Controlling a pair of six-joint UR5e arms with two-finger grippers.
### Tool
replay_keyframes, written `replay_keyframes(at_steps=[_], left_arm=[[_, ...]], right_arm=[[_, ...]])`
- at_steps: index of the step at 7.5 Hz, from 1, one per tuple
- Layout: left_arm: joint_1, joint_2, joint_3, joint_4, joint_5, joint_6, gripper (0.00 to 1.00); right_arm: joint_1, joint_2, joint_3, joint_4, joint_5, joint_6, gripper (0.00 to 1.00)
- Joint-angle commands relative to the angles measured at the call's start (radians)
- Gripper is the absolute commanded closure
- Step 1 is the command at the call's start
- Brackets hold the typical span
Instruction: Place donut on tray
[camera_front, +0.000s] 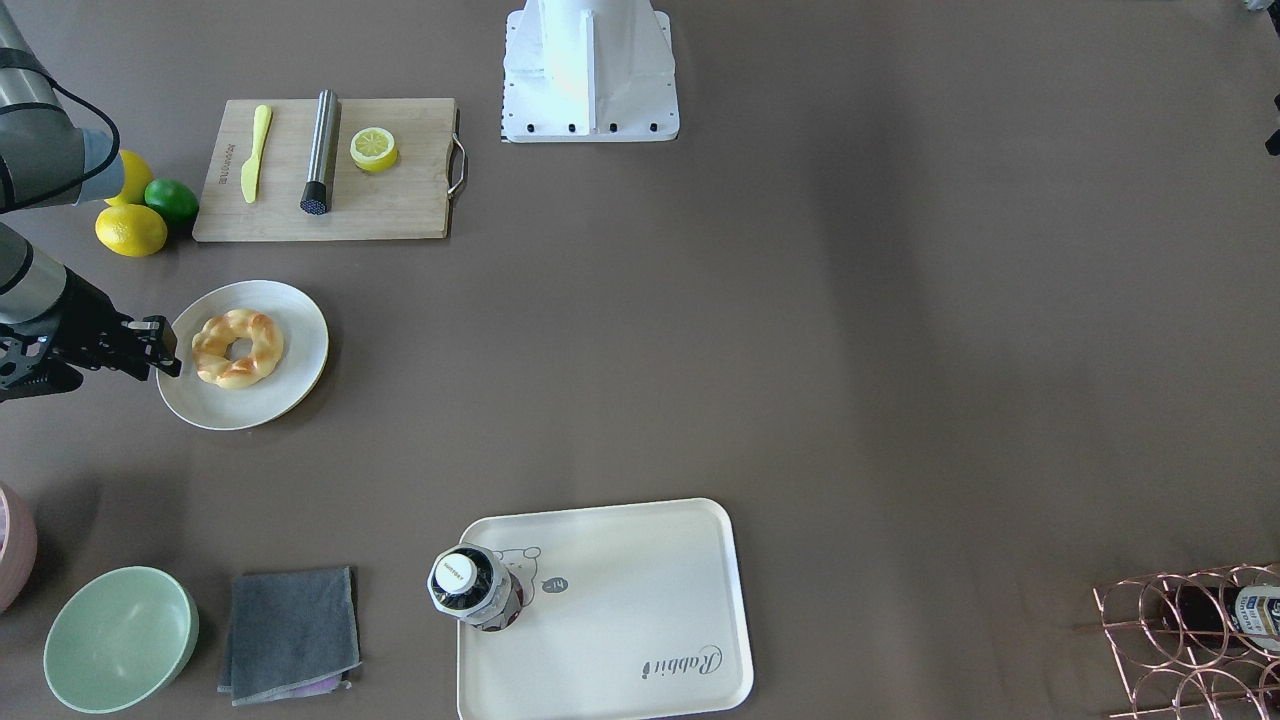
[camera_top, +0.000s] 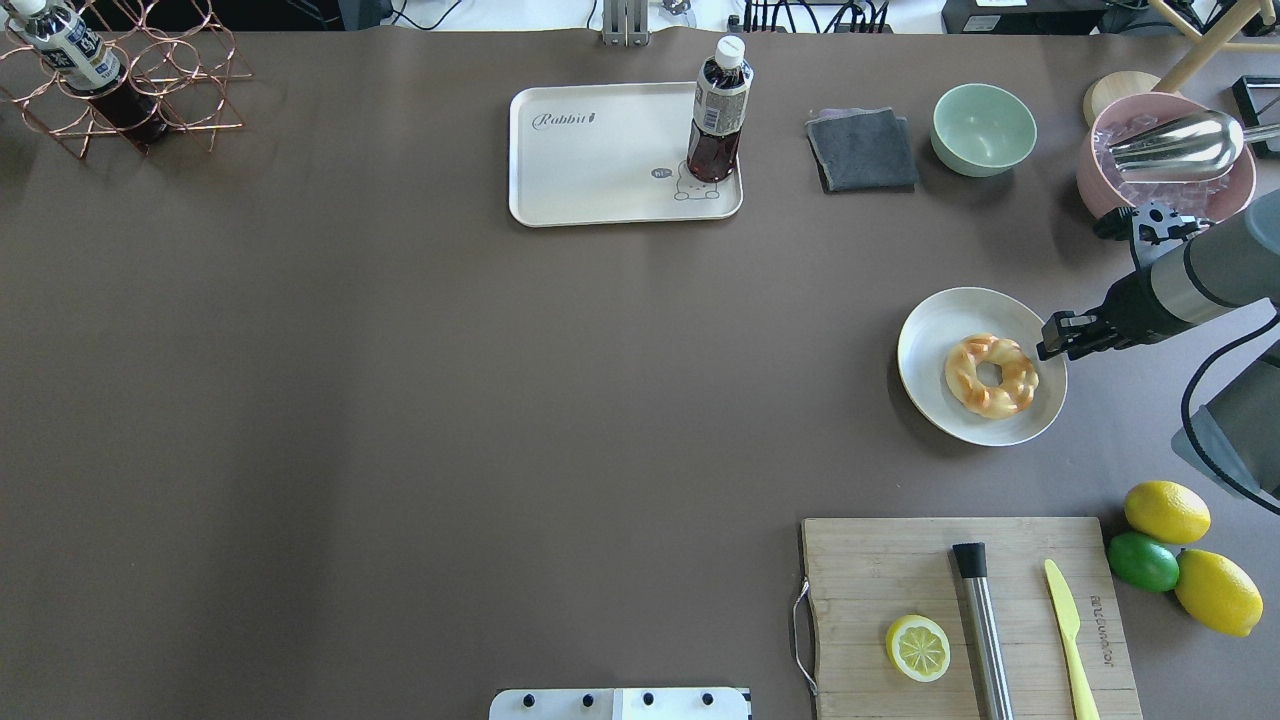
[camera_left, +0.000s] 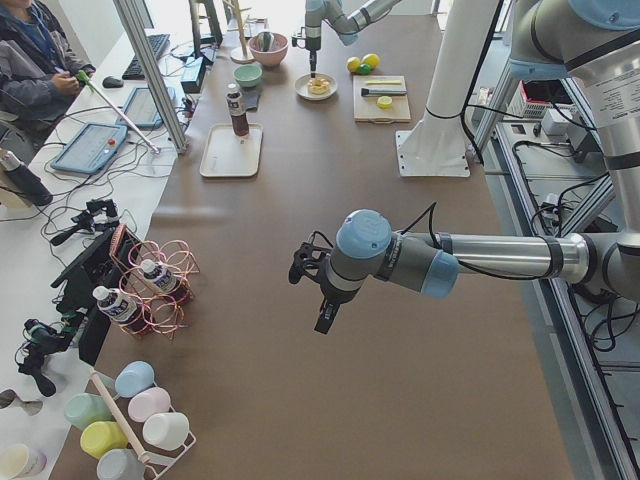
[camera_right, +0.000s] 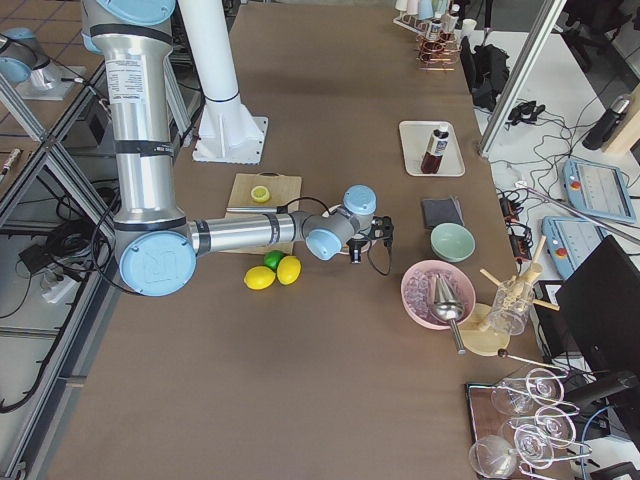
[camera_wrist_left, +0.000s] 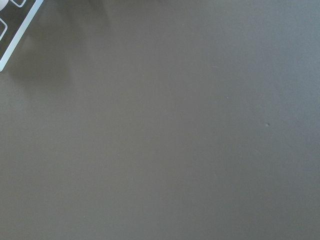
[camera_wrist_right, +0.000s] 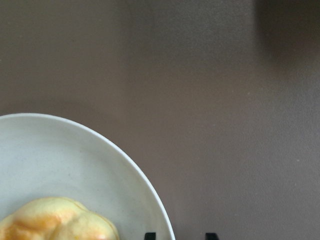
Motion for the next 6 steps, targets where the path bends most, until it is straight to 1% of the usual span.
replay_keyframes(at_steps=[1, 2, 3, 4, 5, 6], left_arm=[[-0.004, 0.001, -0.001, -0.002, -0.002, 0.000, 0.03], [-0.022, 0.004, -0.010, -0.006, -0.005, 0.002, 0.03], [-0.030, 0.004, -0.012, -0.003, -0.031, -0.001, 0.03], [-0.029, -0.007, -0.012, 0.000, -0.068, -0.068, 0.03], [-0.013, -0.042, -0.013, -0.008, -0.106, -0.228, 0.03], [0.067, -0.097, -0.012, -0.006, -0.120, -0.348, 0.03]], right_arm=[[0.000, 0.002, -0.002, 0.001, 0.001, 0.006, 1.00], [0.000, 0.002, 0.004, 0.001, 0.001, 0.006, 1.00], [0.000, 0.005, 0.022, 0.001, 0.008, 0.009, 1.00], [0.000, 0.007, 0.053, -0.001, 0.014, 0.014, 1.00], [0.000, 0.008, 0.091, -0.002, 0.015, 0.046, 1.00], [-0.002, 0.019, 0.128, -0.005, 0.030, 0.099, 1.00]])
